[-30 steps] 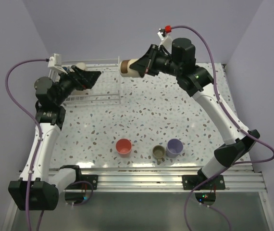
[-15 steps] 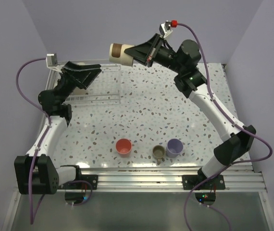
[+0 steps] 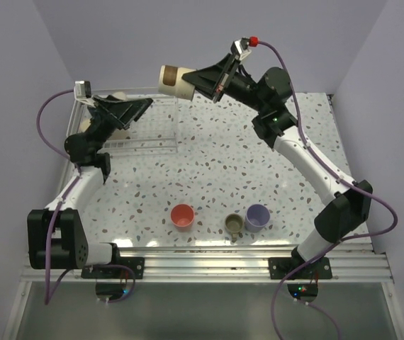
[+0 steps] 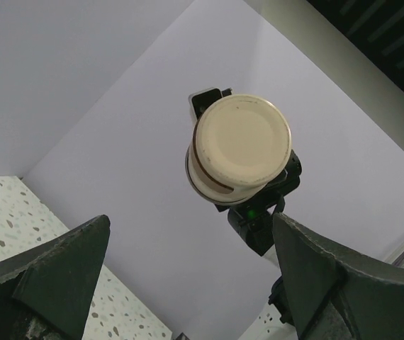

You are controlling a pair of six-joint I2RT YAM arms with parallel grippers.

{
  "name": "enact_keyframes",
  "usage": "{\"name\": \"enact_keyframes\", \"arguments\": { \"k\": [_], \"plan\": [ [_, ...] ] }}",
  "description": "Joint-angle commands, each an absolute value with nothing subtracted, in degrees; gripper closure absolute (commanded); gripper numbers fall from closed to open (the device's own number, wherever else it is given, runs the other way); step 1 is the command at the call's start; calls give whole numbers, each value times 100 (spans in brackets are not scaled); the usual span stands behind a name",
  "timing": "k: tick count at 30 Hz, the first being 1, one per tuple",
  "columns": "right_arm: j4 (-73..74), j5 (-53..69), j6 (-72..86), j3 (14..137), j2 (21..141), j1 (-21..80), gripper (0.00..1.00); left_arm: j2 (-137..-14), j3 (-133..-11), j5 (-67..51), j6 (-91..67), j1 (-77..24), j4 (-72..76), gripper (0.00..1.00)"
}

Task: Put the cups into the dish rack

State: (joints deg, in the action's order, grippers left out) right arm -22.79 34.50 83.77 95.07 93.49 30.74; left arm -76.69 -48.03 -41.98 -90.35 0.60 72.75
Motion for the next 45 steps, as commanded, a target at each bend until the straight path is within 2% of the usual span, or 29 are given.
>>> {"name": "enact_keyframes", "arguments": {
  "k": [1, 15, 31, 35, 38, 39, 42, 45],
  "plan": [
    [-2760, 3489, 8508, 9378, 9352, 3129, 100, -7725, -4939, -4131, -9185, 44, 8780, 0],
    [-2593, 3524, 8254, 9510, 9843, 3357, 100, -7857, -5018, -4122, -9088, -185, 8772, 1],
    [-2223, 3683, 7875, 9554, 10134, 3445, 100, -7998, -5229, -4140, -8578, -281, 8069, 5],
    [-2180, 3726, 7849, 9641, 10213, 3445, 100, -8033, -5308, -4149, -8324, -351, 7796, 10],
    [-2092, 3753, 7761, 9685, 10257, 3445, 100, -8077, -5370, -4131, -8227, -395, 7673, 21],
    [-2074, 3762, 7726, 9686, 10274, 3454, 100, -8112, -5414, -4122, -8218, -396, 7638, 28],
    [-1995, 3814, 7647, 9703, 10318, 3445, 100, -8191, -5493, -4087, -8209, -404, 7585, 30],
    [-1820, 3841, 7463, 9694, 10310, 3445, 100, -8279, -5572, -4043, -8200, -413, 7550, 26]
  ]
}}
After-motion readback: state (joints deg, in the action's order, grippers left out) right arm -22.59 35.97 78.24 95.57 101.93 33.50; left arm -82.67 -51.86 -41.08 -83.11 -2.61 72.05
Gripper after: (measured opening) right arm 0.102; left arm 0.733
